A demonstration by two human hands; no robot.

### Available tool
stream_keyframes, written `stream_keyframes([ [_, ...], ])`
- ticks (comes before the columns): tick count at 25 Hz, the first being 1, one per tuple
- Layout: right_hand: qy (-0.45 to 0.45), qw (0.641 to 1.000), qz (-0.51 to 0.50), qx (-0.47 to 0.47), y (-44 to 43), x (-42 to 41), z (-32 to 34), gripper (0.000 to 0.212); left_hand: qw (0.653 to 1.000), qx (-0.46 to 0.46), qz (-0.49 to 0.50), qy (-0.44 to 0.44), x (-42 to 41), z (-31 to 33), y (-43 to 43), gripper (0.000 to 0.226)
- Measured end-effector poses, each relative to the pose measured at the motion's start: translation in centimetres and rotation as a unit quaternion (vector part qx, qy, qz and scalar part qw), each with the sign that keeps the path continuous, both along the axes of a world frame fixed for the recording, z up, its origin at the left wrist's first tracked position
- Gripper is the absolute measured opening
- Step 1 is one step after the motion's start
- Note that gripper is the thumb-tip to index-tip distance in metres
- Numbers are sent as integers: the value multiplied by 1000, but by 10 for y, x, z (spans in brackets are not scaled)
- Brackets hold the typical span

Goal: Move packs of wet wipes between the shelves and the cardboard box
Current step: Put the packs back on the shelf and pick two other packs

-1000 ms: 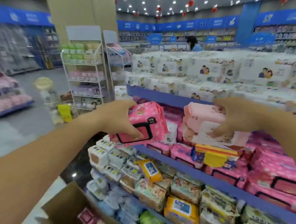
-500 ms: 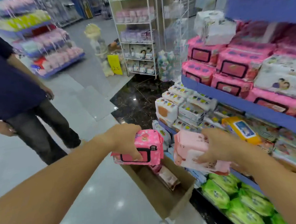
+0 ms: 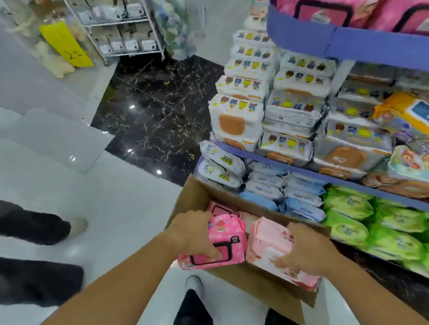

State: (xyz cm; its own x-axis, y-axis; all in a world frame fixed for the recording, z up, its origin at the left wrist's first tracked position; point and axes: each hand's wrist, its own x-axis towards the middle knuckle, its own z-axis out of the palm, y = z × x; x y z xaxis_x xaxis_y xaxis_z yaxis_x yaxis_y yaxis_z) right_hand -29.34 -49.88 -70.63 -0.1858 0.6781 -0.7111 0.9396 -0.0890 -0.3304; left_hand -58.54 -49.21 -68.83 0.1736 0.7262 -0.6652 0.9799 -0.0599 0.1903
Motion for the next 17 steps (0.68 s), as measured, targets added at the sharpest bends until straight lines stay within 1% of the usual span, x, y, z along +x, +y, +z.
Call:
stream_keyframes([
  [2,-28,999,-45,10,-3,-20,-42,78,999,13,-49,-13,-13,-43,26,66],
  [5,-44,994,-99,7,3,-38,-109,65,993,1,-114,-12,-26,-118,63,66],
  [7,-45,990,-137,-9,10,-42,-159,62,993,-17,-117,-3,-29,-173,84,70],
  [10,-26,980,-194,-31,19,-36,-250,60,996,-86,-18,-14,-29,-263,104,64],
  [11,-12,971,-235,-36,18,-34,-279,62,993,-110,40,-33,-32,-299,107,63],
  [12,11,952,-304,-40,14,-29,-310,65,984,-123,112,-65,-33,-330,110,65],
  [13,47,912,-403,-56,9,-27,-338,68,963,-133,213,-102,-33,-356,110,69],
  [14,103,840,-524,-91,1,-27,-368,70,920,-149,333,-146,-32,-387,103,69],
  [15,170,747,-629,-134,-7,-29,-395,72,849,-176,457,-199,-27,-410,95,62],
  [16,244,645,-705,-165,-12,-35,-418,74,757,-206,561,-265,-20,-429,86,51],
  [17,310,548,-758,-168,-14,-43,-438,72,659,-227,639,-326,-13,-450,78,52],
])
